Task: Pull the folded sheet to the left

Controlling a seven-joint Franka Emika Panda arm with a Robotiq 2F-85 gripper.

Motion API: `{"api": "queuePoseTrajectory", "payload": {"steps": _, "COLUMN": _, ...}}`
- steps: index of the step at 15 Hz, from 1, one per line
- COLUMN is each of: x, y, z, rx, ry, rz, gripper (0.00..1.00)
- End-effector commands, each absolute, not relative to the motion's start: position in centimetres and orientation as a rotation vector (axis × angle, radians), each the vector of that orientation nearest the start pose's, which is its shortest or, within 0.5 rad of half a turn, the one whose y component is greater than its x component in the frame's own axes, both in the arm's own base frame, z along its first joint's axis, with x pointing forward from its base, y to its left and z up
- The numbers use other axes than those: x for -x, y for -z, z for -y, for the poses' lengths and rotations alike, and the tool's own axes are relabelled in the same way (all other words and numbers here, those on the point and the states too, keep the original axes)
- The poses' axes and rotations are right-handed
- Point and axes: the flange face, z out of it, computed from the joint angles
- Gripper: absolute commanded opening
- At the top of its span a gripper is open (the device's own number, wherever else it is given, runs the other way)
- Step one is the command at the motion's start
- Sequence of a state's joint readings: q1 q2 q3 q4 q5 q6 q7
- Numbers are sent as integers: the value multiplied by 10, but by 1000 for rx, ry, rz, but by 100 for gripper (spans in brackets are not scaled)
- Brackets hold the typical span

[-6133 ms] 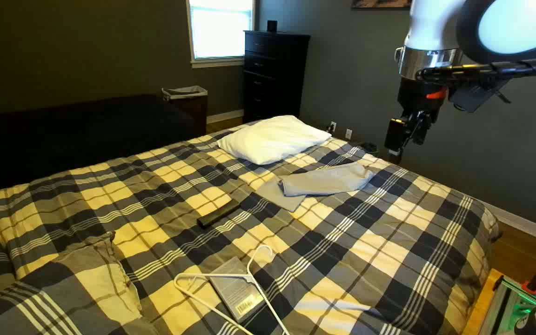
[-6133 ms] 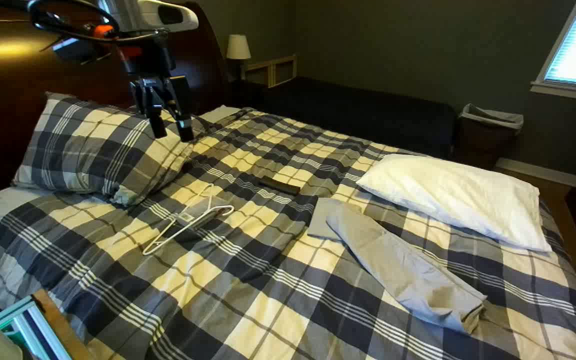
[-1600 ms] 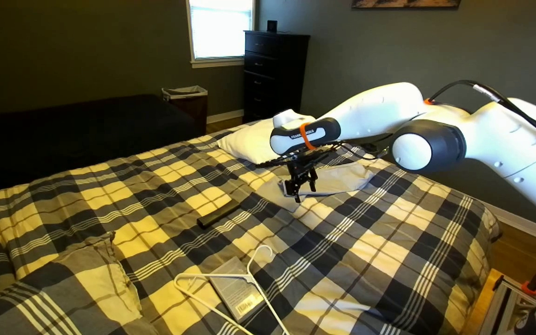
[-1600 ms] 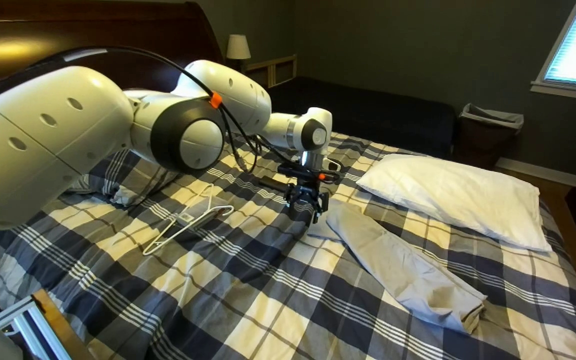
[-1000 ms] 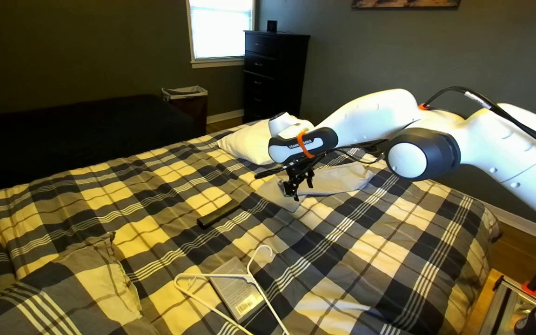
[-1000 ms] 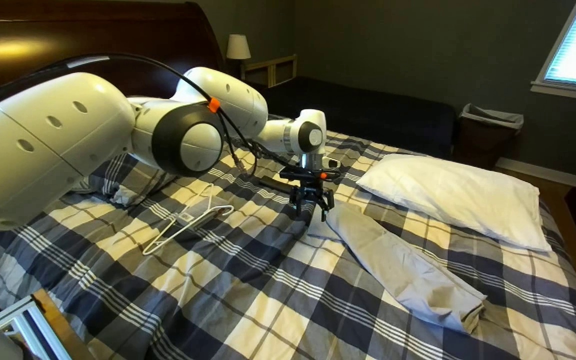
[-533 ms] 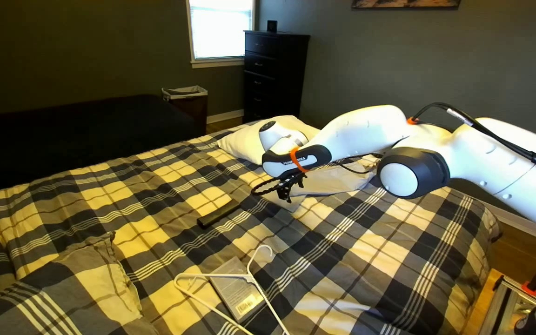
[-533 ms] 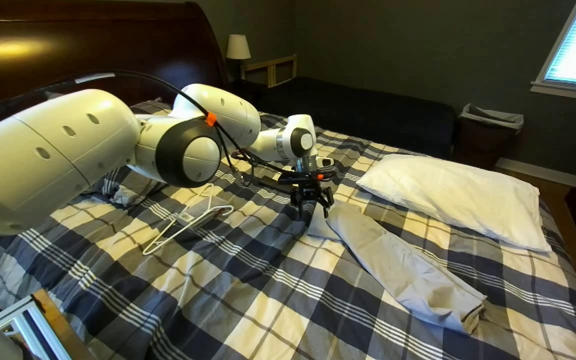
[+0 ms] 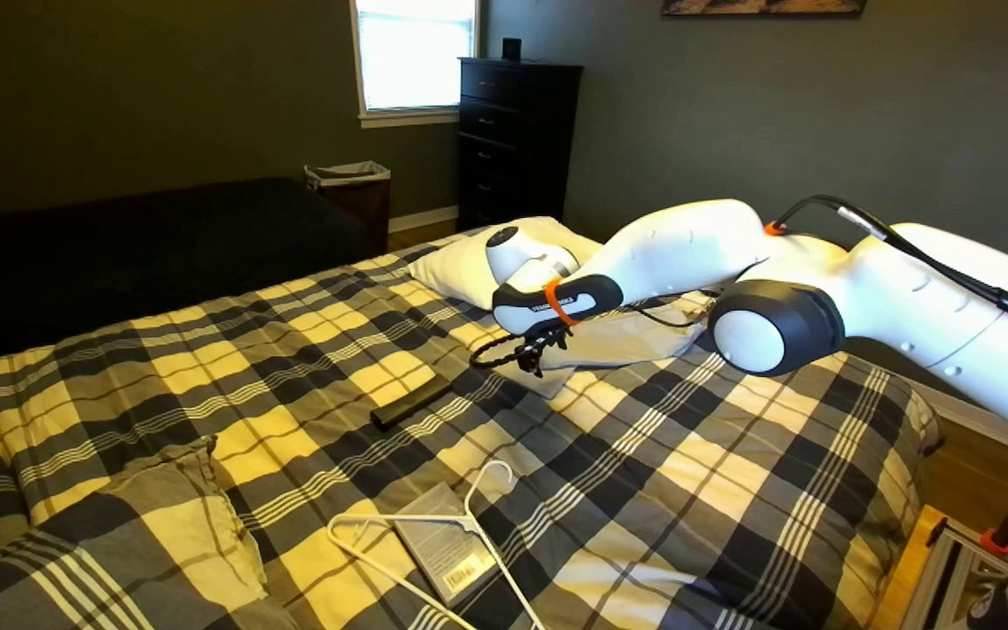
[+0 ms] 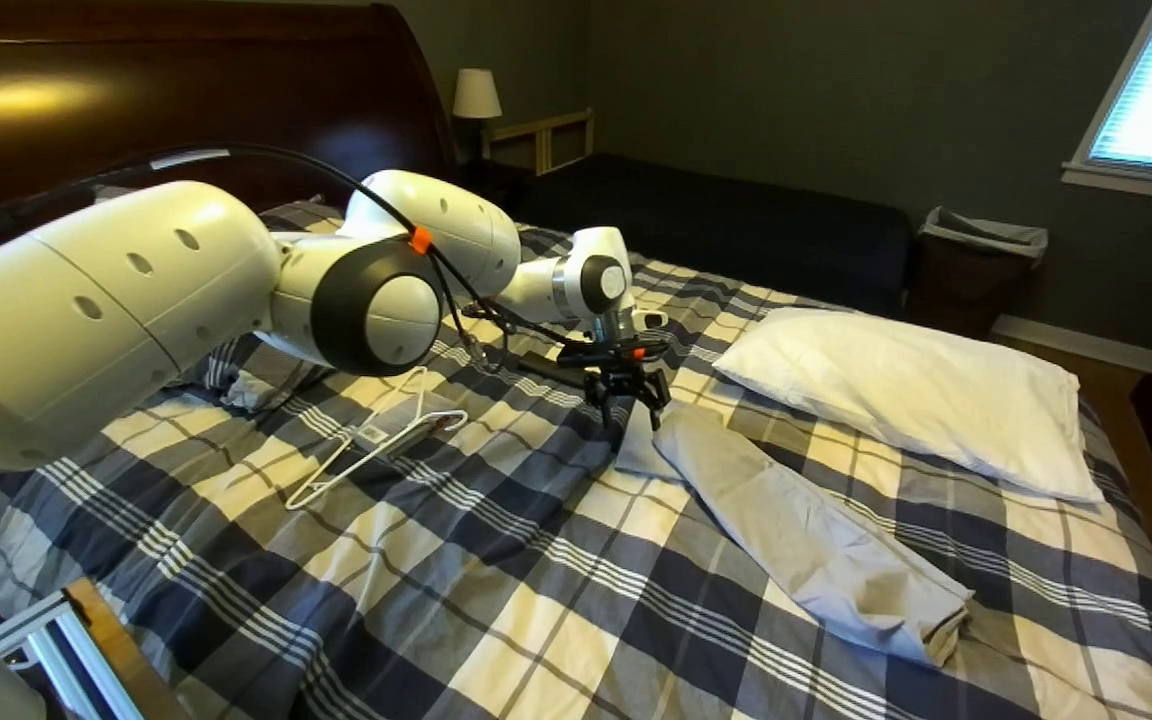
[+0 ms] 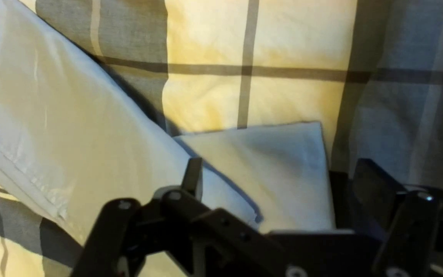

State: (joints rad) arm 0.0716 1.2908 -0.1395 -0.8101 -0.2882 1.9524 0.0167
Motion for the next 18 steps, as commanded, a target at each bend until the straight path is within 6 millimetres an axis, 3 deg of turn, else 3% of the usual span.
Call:
{"api": "queuePoseTrajectory", "payload": {"steps": 1, "x": -787, "y": -102, "z": 18, "rx": 3600, "ry": -31, "rz": 167, "gripper": 100}}
{"api": "queuePoseTrajectory", "payload": {"steps": 6, "x": -793, "y": -83, "z": 8, "rx": 3646, "ry": 111, "rz": 180, "gripper": 100}}
{"api": "queuePoseTrajectory", "payload": {"steps": 13, "x": -795, "y": -49, "z": -2, "rx": 3627, "ry": 279, "rz": 336, "gripper": 100}}
{"api": "queuePoseTrajectory", "payload": {"steps": 18, "x": -795, "y": -52, "z": -2, "rx": 3640, "ry": 342, "rz": 374, "gripper": 100}}
